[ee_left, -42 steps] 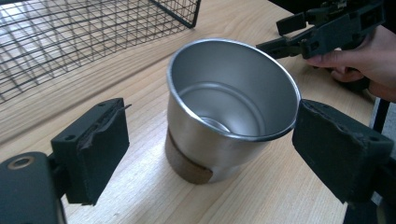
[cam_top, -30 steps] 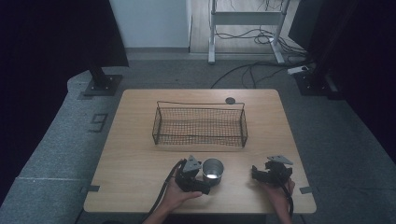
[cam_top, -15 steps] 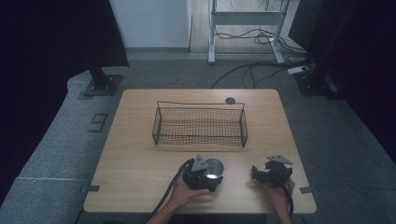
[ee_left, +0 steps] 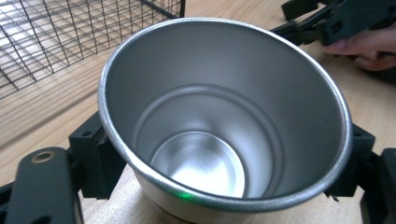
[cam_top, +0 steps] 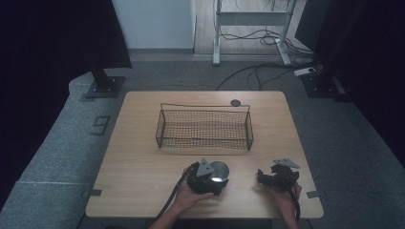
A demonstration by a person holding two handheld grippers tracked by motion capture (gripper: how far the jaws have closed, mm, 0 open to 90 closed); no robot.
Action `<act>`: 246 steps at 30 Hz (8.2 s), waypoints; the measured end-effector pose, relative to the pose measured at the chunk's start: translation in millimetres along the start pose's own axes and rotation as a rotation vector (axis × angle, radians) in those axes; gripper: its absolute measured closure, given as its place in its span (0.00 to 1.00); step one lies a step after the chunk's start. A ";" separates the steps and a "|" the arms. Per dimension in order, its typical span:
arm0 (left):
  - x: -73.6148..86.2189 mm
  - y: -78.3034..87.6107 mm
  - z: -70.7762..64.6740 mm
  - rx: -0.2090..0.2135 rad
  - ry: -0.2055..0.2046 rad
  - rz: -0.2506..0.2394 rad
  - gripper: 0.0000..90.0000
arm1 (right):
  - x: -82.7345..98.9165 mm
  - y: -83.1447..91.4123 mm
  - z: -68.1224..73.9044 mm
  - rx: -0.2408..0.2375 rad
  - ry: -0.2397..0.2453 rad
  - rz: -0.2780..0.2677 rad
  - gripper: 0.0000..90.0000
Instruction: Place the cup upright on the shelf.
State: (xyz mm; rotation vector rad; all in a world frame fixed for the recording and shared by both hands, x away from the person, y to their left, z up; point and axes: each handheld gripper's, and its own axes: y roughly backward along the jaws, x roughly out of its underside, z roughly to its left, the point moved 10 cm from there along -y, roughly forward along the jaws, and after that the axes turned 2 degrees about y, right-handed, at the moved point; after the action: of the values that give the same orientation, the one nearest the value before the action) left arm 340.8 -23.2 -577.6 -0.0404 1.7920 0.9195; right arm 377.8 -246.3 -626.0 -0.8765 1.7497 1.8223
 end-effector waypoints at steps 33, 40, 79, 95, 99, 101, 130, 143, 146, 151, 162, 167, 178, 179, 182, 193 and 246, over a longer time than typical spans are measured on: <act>-37.2 45.4 25.8 -0.006 0.024 -0.076 0.20 | 0.0 0.0 0.0 0.001 -0.001 0.000 0.01; -44.5 50.0 29.9 -0.027 0.027 -0.085 0.20 | 0.0 0.0 0.0 0.001 -0.001 0.000 0.01; -75.5 69.5 56.2 -0.054 0.047 -0.131 0.20 | 0.0 0.1 0.1 0.000 0.000 0.000 0.01; -92.1 80.5 72.7 -0.058 0.070 -0.152 0.20 | 0.0 0.0 0.0 0.002 0.000 -0.001 0.01; -94.2 81.4 74.7 -0.055 0.078 -0.150 0.20 | -0.1 0.0 0.0 0.001 -0.001 -0.001 0.01; -95.1 81.6 75.8 -0.054 0.080 -0.150 0.20 | -0.1 0.0 0.0 0.001 -0.001 -0.001 0.01; -124.7 78.8 104.6 -0.113 0.051 -0.139 0.20 | 0.0 0.0 -0.1 0.002 0.000 0.000 0.01; -123.8 75.1 127.8 -0.127 0.085 -0.123 0.20 | -0.1 -0.2 -0.2 0.002 0.001 -0.003 0.01; -122.7 73.3 131.4 -0.134 0.080 -0.114 0.20 | -0.1 -0.1 -0.1 0.001 0.002 -0.002 0.01; -121.7 69.5 136.9 -0.133 0.091 -0.112 0.20 | -0.1 -0.1 -0.1 0.001 0.002 -0.003 0.01; -120.3 58.7 148.1 -0.152 0.098 -0.096 0.20 | 0.0 0.0 -0.1 0.001 0.001 -0.001 0.01; -117.9 54.1 154.3 -0.160 0.104 -0.084 0.20 | 0.0 0.0 0.0 0.000 0.001 -0.001 0.01; -112.3 45.2 166.5 -0.169 0.122 -0.066 0.20 | 0.0 0.0 0.0 -0.001 0.001 -0.001 0.01; -111.8 44.4 167.6 -0.166 0.127 -0.065 0.20 | 0.0 0.0 0.0 -0.001 0.002 -0.001 0.01; -109.0 41.6 171.5 -0.167 0.137 -0.054 0.20 | 0.0 -0.1 -0.1 0.001 0.001 -0.002 0.01; -101.6 33.9 183.7 -0.172 0.169 -0.047 0.20 | 0.0 -0.1 -0.1 0.001 0.001 -0.002 0.01; -59.8 -3.1 204.3 -0.248 0.251 0.097 0.19 | 0.0 -0.1 -0.1 0.001 0.002 -0.002 0.01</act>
State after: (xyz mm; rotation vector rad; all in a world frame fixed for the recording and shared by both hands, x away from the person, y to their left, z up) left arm 529.3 73.8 -557.4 -0.2375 1.9112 1.2486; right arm 377.9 -246.4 -626.1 -0.8798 1.7501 1.8195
